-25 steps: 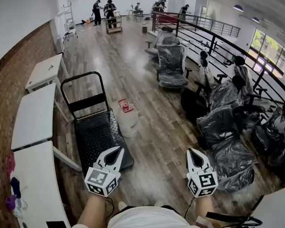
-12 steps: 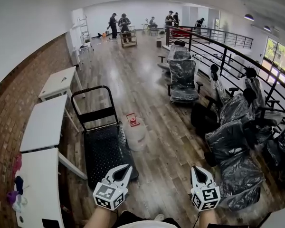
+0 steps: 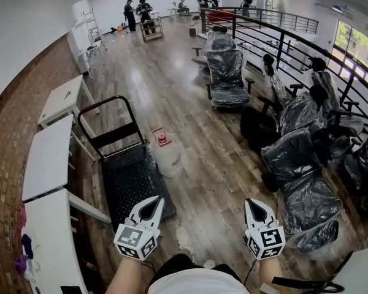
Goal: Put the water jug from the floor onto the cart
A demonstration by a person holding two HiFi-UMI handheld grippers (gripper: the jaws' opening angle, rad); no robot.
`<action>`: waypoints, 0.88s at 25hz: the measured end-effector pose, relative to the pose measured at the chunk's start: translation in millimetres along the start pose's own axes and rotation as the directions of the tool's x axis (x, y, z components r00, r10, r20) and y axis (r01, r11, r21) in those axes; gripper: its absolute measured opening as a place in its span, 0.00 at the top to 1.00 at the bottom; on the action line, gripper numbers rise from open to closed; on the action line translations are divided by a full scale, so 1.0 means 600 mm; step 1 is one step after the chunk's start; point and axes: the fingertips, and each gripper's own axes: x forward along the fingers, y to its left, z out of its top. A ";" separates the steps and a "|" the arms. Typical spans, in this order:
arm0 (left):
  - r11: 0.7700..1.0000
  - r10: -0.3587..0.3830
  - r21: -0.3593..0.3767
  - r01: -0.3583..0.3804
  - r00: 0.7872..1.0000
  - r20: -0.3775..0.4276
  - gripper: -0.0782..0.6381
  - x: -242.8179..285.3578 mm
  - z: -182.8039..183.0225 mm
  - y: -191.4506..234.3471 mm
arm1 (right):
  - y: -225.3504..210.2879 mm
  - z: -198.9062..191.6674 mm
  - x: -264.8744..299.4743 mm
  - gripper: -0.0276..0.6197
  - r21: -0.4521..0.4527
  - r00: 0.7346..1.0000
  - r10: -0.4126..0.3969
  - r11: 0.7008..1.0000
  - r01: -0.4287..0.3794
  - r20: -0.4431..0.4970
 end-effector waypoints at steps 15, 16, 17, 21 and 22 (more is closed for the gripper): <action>0.994 0.044 -0.098 -0.041 0.999 0.022 0.89 0.189 -0.008 0.229 | -0.063 0.054 0.259 0.95 -0.054 0.998 -0.028 0.998 0.025 -0.051; 0.994 0.052 -0.099 -0.050 0.998 0.018 0.89 0.196 -0.007 0.253 | -0.056 0.063 0.288 0.95 -0.053 0.999 -0.020 0.998 0.018 -0.046; 0.993 0.060 -0.100 -0.059 0.998 0.013 0.89 0.201 -0.005 0.277 | -0.049 0.071 0.316 0.95 -0.049 0.999 -0.011 0.999 0.009 -0.040; 0.993 0.078 -0.090 -0.078 0.997 0.000 0.89 0.220 0.012 0.351 | -0.025 0.094 0.404 0.95 -0.035 1.000 0.012 0.999 -0.013 -0.020; 0.994 0.080 -0.081 -0.080 0.997 0.001 0.89 0.224 0.017 0.366 | -0.021 0.098 0.421 0.95 -0.032 1.000 0.014 0.999 -0.015 -0.014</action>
